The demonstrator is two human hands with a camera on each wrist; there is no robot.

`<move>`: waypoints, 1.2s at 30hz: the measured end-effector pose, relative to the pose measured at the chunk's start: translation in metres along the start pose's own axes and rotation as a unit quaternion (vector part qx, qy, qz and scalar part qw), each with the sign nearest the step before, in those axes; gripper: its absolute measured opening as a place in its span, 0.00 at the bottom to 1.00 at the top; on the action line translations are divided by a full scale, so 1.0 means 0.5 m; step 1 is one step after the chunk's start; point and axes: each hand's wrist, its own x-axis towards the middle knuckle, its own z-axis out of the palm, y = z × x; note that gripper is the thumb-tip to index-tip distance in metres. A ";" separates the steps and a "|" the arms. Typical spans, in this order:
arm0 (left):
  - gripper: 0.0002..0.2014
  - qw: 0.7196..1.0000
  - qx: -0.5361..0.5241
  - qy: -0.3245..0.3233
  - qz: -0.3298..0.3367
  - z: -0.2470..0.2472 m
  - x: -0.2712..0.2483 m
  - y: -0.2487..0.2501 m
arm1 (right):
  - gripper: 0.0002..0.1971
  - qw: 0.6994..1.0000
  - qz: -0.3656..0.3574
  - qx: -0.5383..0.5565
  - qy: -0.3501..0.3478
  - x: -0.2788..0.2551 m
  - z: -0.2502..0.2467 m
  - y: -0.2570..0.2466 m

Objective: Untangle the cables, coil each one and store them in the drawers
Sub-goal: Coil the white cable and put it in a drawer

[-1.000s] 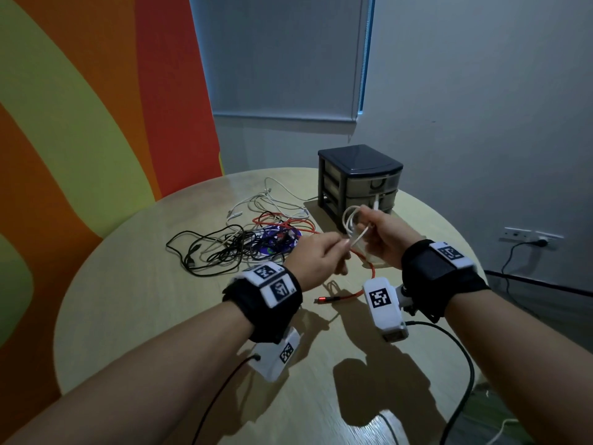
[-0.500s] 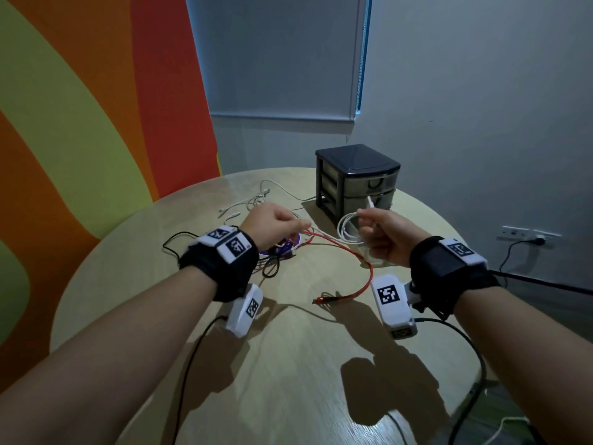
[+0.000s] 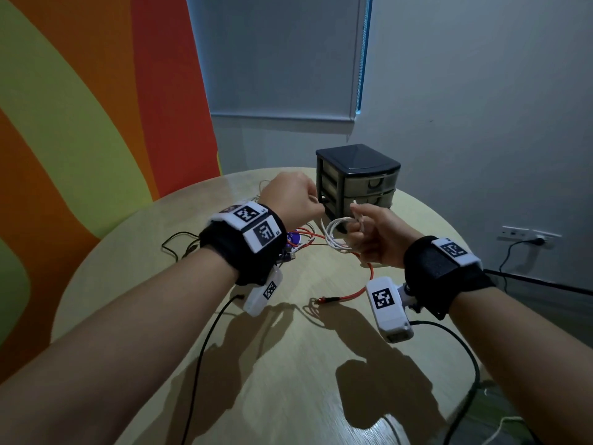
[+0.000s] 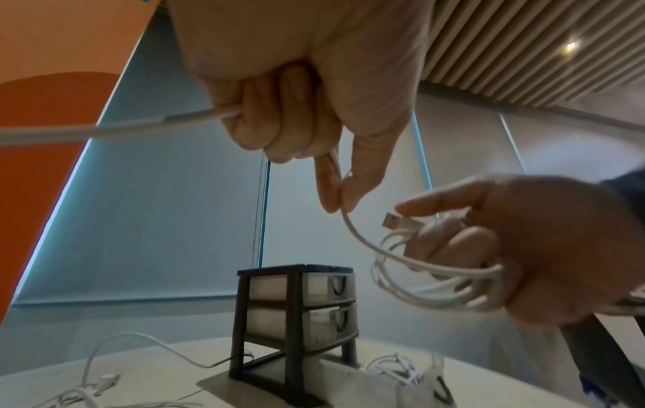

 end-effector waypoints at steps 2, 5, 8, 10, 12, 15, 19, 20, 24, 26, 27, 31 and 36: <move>0.06 0.999 0.029 -0.013 -0.005 0.010 -0.008 0.002 | 0.19 1.000 0.007 0.009 -0.014 -0.003 -0.001 0.000; 0.08 0.997 0.070 -0.022 -0.004 0.021 -0.019 0.013 | 0.19 1.000 0.017 0.010 -0.024 -0.004 0.002 0.000; 0.09 0.996 0.088 -0.019 0.001 0.029 -0.023 0.021 | 0.20 0.999 0.016 0.000 -0.032 -0.001 0.007 0.003; 0.10 0.996 0.091 -0.013 0.016 0.037 -0.022 0.023 | 0.21 0.999 0.013 -0.010 -0.029 0.002 0.012 0.005; 0.10 0.996 0.090 -0.014 0.025 0.048 -0.023 0.029 | 0.21 1.000 0.007 -0.022 -0.018 0.005 0.020 0.007; 0.11 0.996 0.073 -0.025 0.037 0.066 -0.032 0.037 | 0.22 1.000 0.000 -0.025 0.014 0.011 0.035 0.009; 0.12 0.993 0.005 -0.084 0.084 0.083 -0.048 0.025 | 0.25 0.999 -0.012 -0.006 0.052 0.019 0.032 0.016; 0.12 0.990 -0.014 -0.100 0.101 0.087 -0.052 0.020 | 0.26 0.998 -0.017 0.007 0.058 0.020 0.029 0.017; 0.15 0.978 -0.085 -0.123 0.148 0.098 -0.064 0.012 | 0.21 0.992 -0.034 0.031 0.115 0.024 0.024 0.021; 0.15 0.974 -0.140 -0.111 0.139 0.100 -0.068 0.014 | 0.17 0.988 -0.048 0.038 0.144 0.030 0.018 0.023; 0.15 0.971 -0.173 -0.104 0.127 0.100 -0.070 0.014 | 0.16 0.986 -0.053 0.040 0.156 0.034 0.013 0.026; 0.10 0.949 -0.286 -0.124 0.052 0.096 -0.068 0.006 | 0.15 0.983 -0.072 0.079 0.152 0.048 -0.006 0.040; 0.12 0.921 -0.309 -0.224 -0.080 0.083 -0.068 -0.038 | 0.18 0.974 -0.108 0.160 0.117 0.029 -0.017 0.033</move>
